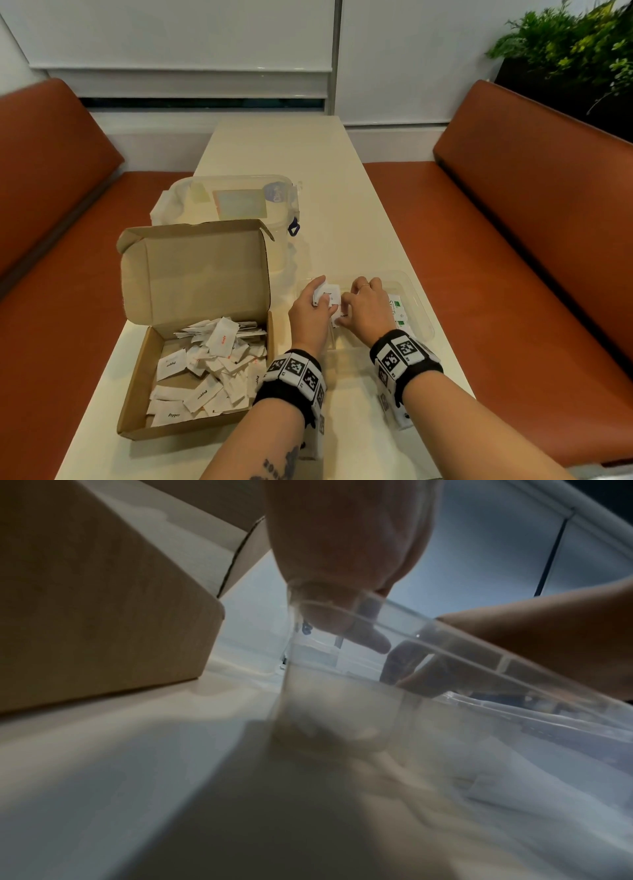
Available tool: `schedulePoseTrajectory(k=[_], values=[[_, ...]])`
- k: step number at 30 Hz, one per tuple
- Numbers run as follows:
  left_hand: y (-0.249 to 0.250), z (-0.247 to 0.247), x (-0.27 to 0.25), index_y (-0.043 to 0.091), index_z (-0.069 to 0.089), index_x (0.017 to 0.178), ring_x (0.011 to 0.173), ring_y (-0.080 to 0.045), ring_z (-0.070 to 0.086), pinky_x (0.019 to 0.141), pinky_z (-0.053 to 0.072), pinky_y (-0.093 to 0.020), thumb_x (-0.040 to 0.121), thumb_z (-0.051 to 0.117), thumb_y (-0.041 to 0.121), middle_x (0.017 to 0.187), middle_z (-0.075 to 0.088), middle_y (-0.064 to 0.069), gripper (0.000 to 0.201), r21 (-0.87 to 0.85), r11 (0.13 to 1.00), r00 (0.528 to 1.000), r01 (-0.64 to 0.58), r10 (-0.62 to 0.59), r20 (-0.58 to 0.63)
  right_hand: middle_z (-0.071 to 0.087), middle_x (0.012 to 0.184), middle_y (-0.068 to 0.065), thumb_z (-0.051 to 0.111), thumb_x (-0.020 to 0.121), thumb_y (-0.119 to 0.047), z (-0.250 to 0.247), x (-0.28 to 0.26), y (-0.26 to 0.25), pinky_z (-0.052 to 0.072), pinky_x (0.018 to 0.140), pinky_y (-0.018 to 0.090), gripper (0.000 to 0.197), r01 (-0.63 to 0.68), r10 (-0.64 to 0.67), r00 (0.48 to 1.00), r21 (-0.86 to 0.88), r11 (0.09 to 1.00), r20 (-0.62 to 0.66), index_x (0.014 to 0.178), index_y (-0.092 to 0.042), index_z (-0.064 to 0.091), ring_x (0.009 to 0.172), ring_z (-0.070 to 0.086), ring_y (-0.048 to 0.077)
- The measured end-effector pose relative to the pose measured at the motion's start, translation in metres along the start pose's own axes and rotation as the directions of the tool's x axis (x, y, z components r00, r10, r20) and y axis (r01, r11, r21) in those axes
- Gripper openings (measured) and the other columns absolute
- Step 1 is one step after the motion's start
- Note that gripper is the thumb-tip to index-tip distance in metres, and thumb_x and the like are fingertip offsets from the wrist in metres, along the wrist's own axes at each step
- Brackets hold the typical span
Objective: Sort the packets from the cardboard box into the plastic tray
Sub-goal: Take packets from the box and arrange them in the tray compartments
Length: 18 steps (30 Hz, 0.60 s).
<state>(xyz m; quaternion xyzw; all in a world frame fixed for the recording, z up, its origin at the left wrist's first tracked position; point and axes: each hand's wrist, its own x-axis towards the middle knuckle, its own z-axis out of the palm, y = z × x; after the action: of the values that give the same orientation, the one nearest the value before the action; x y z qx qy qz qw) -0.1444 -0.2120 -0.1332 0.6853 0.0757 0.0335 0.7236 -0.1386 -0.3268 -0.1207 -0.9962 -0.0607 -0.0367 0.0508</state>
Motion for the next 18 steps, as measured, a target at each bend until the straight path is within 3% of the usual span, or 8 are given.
schedulePoseTrajectory(k=[5,9,12,18], values=[[0.0025,-0.0002,-0.0009,0.016,0.06,0.124,0.108,-0.027,0.062,0.076,0.056,-0.016,0.093,0.049,-0.003,0.128,0.054,-0.006,0.037,-0.011,1.0,1.0,0.012,-0.012,-0.002,0.051,0.118,0.0,0.06,0.086,-0.029,-0.0063,-0.0025,0.0042,0.034,0.077,0.029,0.02,0.04,-0.042,0.998,-0.045,0.998,-0.044,0.104,-0.023,0.065,0.105,0.04,0.023],[0.0027,0.0,-0.0022,0.017,0.06,0.124,0.079,-0.012,0.061,0.076,0.056,-0.017,0.093,0.05,-0.003,0.124,0.055,-0.006,0.038,-0.004,1.0,1.0,0.009,-0.009,-0.007,0.051,0.119,0.0,0.059,0.088,-0.031,-0.0074,-0.0016,0.0038,0.032,0.075,0.029,0.022,0.038,-0.041,0.998,-0.074,0.997,-0.04,0.107,-0.022,0.065,0.106,0.04,0.023],[0.0034,-0.0001,-0.0027,0.017,0.06,0.123,0.085,-0.019,0.062,0.08,0.056,-0.021,0.093,0.05,-0.003,0.127,0.055,-0.006,0.038,-0.001,1.0,1.0,0.009,-0.009,-0.004,0.05,0.12,0.0,0.062,0.086,-0.037,-0.0067,-0.0005,0.0038,0.036,0.079,0.03,0.027,0.038,-0.04,0.999,-0.062,0.997,-0.023,0.108,-0.023,0.064,0.107,0.04,0.024],[0.0046,-0.0008,-0.0045,0.019,0.061,0.123,0.074,-0.008,0.059,0.076,0.057,-0.018,0.093,0.051,-0.003,0.127,0.054,-0.004,0.039,-0.005,1.0,1.0,-0.002,0.003,0.004,0.052,0.118,-0.001,0.062,0.086,-0.035,-0.0049,-0.002,0.0061,0.037,0.083,0.029,0.026,0.005,-0.003,0.999,0.046,0.999,-0.041,0.109,-0.023,0.063,0.108,0.041,0.022]])
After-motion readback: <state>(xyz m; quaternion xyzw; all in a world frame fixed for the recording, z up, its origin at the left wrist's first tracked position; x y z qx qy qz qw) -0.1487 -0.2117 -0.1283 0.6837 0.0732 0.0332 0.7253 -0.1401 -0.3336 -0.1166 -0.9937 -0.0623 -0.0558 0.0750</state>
